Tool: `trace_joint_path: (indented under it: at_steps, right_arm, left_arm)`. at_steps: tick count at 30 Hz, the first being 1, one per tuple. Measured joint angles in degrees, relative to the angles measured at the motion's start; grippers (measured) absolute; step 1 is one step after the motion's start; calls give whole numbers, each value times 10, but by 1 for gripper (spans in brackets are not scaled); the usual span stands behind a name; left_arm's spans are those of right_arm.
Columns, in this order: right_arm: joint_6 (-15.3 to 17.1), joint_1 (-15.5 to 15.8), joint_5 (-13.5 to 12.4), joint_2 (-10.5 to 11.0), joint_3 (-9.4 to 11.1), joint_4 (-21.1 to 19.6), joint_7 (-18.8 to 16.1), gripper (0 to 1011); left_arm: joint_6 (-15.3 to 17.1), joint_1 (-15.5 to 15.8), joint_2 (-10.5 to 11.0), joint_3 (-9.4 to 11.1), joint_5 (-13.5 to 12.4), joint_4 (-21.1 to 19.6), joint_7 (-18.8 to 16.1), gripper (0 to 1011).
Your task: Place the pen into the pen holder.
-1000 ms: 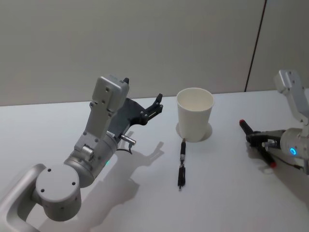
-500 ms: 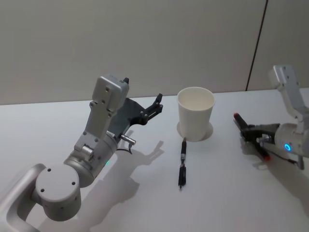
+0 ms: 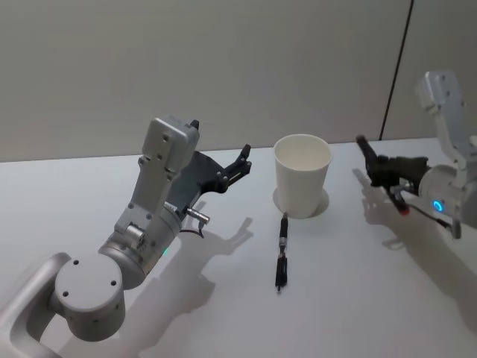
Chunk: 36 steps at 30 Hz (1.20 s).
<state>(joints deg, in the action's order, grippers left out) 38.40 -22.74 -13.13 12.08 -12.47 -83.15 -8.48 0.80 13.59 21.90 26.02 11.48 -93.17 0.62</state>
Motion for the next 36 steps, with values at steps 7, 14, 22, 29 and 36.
trace_joint_path:
  at_steps: [7, 14, 22, 29, 36]
  right_arm:
    - [-49, -2, 3, -3, 1, -7, 8, 176]
    - [-102, -4, 3, -7, 1, -12, 17, 176]
    - [-176, -8, 4, -14, 1, -14, 27, 176]
    - [-242, -17, 6, -24, -3, -5, 33, 176]
    - [-311, -31, 10, -42, -12, 15, 35, 176]
  left_arm:
    - [0, 0, 0, 0, 0, 0, 0, 1001]
    - [0, 0, 0, 0, 0, 0, 0, 1001]
    - [0, 0, 0, 0, 0, 0, 0, 1001]
    - [0, 0, 0, 0, 0, 0, 0, 1001]
    - [0, 0, 0, 0, 0, 0, 0, 1001]
